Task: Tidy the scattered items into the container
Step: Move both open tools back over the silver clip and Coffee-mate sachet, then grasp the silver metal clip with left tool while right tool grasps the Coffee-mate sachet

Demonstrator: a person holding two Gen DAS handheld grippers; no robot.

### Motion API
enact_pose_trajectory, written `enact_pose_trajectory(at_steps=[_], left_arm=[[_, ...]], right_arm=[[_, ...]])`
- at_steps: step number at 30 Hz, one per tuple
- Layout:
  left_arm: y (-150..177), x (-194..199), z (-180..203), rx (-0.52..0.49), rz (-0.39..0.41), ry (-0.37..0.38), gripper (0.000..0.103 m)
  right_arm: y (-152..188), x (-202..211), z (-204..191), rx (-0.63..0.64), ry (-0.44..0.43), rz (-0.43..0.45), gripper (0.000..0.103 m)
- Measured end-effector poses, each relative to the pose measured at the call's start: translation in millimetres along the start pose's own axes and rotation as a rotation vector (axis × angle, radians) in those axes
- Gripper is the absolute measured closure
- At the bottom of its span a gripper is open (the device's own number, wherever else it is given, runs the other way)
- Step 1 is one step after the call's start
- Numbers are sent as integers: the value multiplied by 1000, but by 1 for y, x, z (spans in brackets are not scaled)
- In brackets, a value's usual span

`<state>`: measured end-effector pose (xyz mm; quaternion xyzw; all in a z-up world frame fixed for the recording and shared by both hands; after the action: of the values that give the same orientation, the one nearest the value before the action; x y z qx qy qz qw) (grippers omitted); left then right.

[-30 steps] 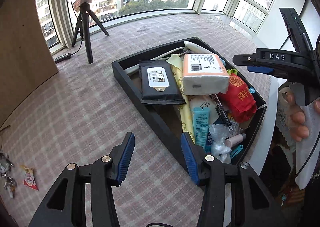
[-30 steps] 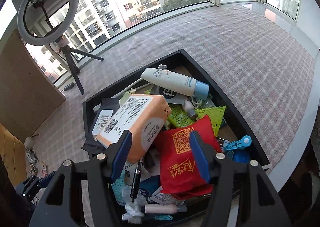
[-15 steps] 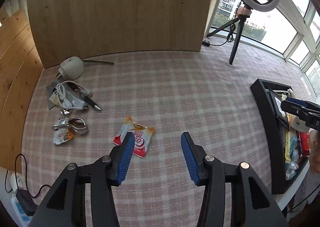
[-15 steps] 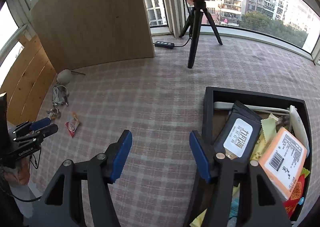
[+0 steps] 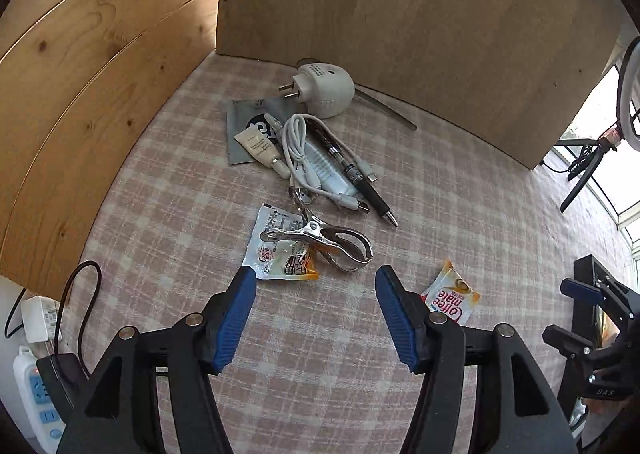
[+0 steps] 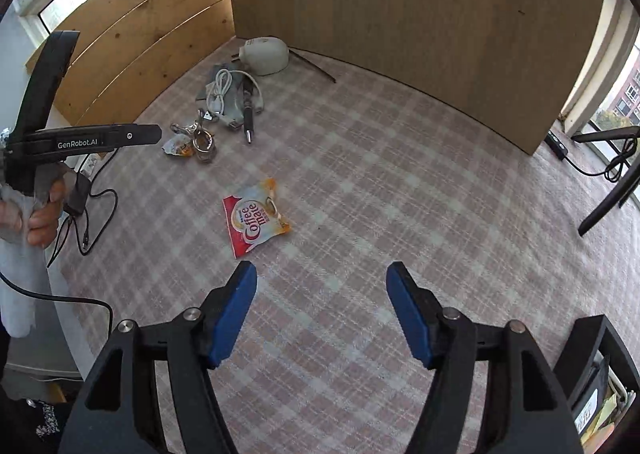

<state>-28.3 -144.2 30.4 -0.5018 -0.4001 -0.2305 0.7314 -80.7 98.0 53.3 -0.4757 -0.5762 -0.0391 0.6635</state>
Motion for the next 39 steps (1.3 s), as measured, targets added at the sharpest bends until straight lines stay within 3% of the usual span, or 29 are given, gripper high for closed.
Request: enact_pose_trajectory(at_steps=[2, 5, 12, 15, 18, 23, 28, 34, 39], left_arm=[[1, -5, 4, -19, 3, -2, 42], [1, -15, 18, -127, 9, -23, 39], [-3, -45, 28, -310, -15, -70, 38], [-2, -53, 35, -406, -4, -83, 29], [1, -62, 39, -468, -10, -101, 28], [-1, -77, 37, -491, -20, -134, 28], [-15, -82, 28, -412, 0, -128, 28], [-24, -89, 37, -434, 14, -120, 28], [-28, -92, 39, -435, 26, -110, 39]], right_arm=[[-4, -15, -13, 52, -10, -18, 35], [-7, -33, -26, 105, -24, -42, 35], [-10, -62, -25, 97, -57, -81, 35], [-10, -71, -27, 107, -70, -90, 35], [-10, -83, -29, 131, -66, -104, 35], [-11, -98, -28, 137, -60, -117, 35], [-13, -106, -30, 163, -44, -111, 35], [-17, -109, -25, 166, -29, -101, 35], [-19, -106, -17, 171, -9, -90, 54]])
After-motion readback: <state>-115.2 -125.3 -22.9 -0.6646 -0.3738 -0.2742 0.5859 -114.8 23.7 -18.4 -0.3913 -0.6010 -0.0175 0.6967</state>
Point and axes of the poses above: each gripper's, at about its wrist camera, not at the fingertips, and x roughly against the way its jaws point, z to its right, y to its underside, the point moved 4 cm from there along -x, roughly the way its jaws point, and after that the axes turned 11 degrees about z, right-handed, at the moved point
